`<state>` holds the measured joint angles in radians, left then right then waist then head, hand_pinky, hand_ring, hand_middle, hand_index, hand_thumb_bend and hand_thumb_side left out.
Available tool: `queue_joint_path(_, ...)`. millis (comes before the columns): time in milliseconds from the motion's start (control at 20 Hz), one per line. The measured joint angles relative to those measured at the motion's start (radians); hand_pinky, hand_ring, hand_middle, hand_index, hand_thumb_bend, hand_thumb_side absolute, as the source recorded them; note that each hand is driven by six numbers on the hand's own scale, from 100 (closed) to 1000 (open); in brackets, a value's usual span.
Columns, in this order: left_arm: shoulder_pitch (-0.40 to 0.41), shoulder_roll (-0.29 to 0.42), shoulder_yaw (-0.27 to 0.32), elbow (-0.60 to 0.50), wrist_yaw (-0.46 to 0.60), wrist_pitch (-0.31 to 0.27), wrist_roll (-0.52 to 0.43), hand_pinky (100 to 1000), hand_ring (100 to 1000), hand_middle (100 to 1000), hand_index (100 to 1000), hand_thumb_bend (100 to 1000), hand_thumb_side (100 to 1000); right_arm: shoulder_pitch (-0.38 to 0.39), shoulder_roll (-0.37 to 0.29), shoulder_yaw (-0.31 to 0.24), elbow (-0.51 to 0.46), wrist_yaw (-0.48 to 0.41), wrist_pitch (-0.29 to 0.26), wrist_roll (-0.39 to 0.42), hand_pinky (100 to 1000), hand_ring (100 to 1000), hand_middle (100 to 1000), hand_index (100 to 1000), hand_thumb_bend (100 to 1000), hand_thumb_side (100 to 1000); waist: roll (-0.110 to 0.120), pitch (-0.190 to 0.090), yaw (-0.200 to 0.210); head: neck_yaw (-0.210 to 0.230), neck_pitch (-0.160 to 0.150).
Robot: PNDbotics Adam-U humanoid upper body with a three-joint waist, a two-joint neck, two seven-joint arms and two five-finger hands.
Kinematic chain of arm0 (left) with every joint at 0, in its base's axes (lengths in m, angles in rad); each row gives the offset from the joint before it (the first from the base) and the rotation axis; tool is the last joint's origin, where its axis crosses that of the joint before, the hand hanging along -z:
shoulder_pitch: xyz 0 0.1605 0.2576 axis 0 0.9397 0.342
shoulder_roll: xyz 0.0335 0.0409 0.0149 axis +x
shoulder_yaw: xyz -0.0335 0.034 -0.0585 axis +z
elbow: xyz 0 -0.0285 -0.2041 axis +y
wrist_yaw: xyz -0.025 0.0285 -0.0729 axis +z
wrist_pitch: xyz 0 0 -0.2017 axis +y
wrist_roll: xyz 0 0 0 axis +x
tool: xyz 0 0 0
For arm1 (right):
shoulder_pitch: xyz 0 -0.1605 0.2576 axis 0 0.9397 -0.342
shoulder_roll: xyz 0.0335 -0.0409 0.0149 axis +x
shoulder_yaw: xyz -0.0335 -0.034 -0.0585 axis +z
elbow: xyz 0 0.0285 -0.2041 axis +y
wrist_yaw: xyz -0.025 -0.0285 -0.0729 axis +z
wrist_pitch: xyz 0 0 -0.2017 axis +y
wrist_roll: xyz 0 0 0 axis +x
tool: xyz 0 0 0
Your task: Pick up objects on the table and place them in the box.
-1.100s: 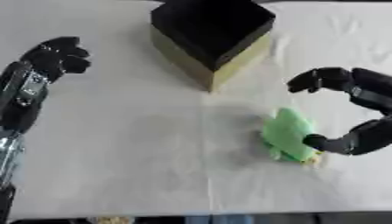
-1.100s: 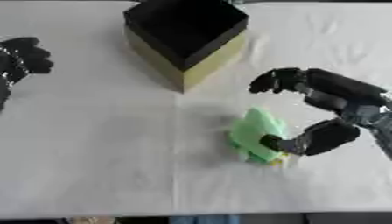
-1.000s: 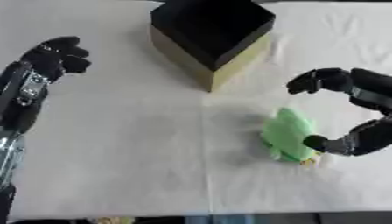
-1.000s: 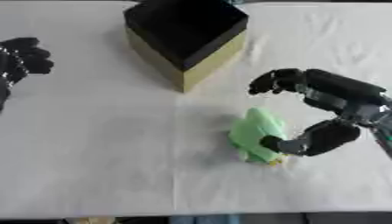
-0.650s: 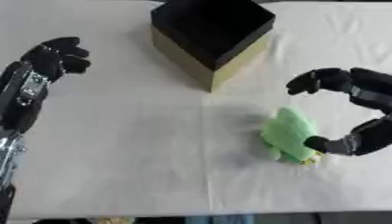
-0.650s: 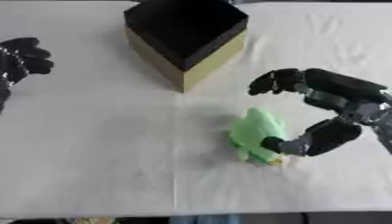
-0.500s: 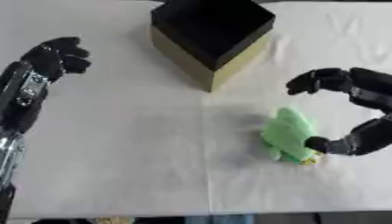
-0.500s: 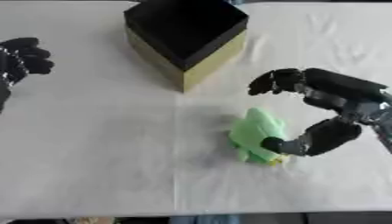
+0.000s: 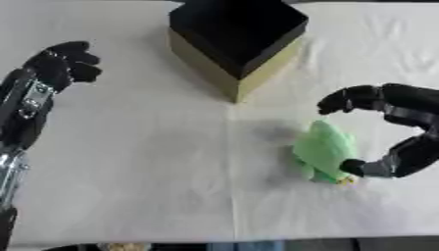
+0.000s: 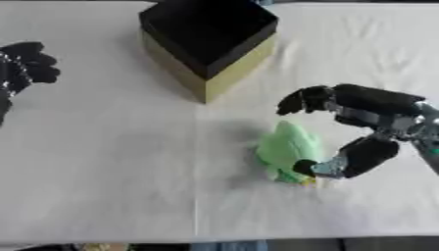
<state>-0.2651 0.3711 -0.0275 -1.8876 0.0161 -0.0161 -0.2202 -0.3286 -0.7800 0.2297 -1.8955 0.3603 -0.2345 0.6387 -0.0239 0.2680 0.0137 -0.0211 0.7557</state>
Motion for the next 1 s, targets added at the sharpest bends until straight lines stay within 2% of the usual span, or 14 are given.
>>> queue_joint_path(550,0.0,0.0,0.0,0.0,0.0,0.001,-0.002,775,732,704,867,487,897,-0.028,0.009,0.036,0.034,0.166,-0.048,0.033,794,854,910,934,430,550,0.003,0.0,0.001,-0.003,0.0)
queue_joint_path(1000,0.0,0.0,0.0,0.0,-0.003,0.0,-0.006,775,733,705,867,484,902,-0.043,0.03,0.048,0.054,0.223,-0.064,0.027,789,851,914,936,422,546,0.003,0.0,0.001,-0.007,0.001)
